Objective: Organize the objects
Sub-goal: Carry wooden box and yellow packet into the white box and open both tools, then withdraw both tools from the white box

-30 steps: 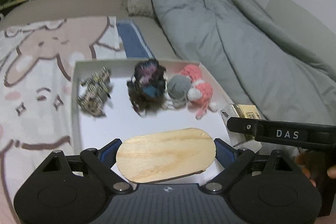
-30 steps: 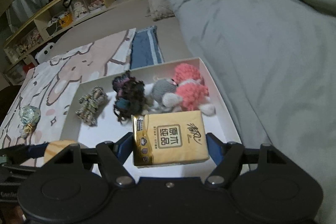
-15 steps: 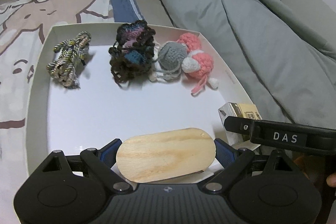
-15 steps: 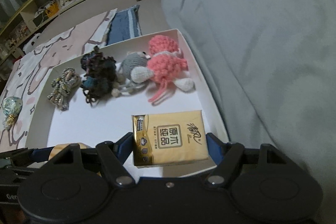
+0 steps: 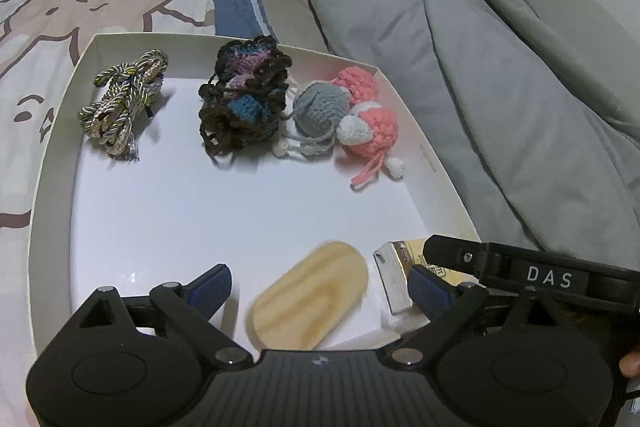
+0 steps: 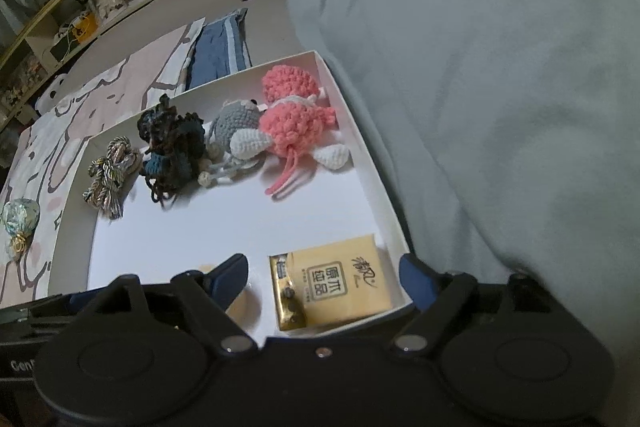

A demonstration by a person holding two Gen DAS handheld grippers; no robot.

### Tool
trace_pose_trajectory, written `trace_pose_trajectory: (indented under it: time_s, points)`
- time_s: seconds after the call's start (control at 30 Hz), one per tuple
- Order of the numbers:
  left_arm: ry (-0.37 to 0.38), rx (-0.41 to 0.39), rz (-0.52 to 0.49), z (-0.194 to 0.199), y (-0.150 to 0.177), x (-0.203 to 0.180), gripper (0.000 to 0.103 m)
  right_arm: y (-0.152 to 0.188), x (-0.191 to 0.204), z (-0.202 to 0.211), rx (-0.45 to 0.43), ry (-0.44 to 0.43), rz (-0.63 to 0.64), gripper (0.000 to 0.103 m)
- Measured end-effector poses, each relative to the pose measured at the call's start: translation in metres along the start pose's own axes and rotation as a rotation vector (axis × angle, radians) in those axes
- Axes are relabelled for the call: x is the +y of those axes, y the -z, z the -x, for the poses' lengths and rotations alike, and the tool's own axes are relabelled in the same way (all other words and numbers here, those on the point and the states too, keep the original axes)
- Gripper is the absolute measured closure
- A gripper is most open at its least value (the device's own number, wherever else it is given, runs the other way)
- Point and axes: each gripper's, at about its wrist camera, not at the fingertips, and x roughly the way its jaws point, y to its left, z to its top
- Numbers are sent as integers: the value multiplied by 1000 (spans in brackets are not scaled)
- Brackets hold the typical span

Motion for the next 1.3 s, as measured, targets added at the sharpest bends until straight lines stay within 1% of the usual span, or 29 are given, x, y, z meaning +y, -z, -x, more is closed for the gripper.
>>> trace_pose_trajectory:
  time_s: [0.13, 0.47, 0.8, 1.1, 1.2, 1.3]
  points:
    - [-2, 2, -11, 5, 1, -1, 9, 0, 2, 3, -3, 4, 1, 14]
    - [-18, -10, -55, 27, 0, 1, 9, 2, 5, 15, -17, 5, -19, 14]
    - [-43, -32, -81, 57, -1, 7, 9, 9, 16, 49, -64, 2, 1, 14]
    - [-33, -51, -112, 85, -1, 7, 8, 16, 22, 80, -106, 23, 25, 13]
    - [-31, -62, -122, 95, -1, 8, 6, 21, 26, 90, -123, 29, 40, 13]
    - [-33, -72, -131, 103, 0, 9, 3, 25, 30, 97, -137, 35, 52, 10]
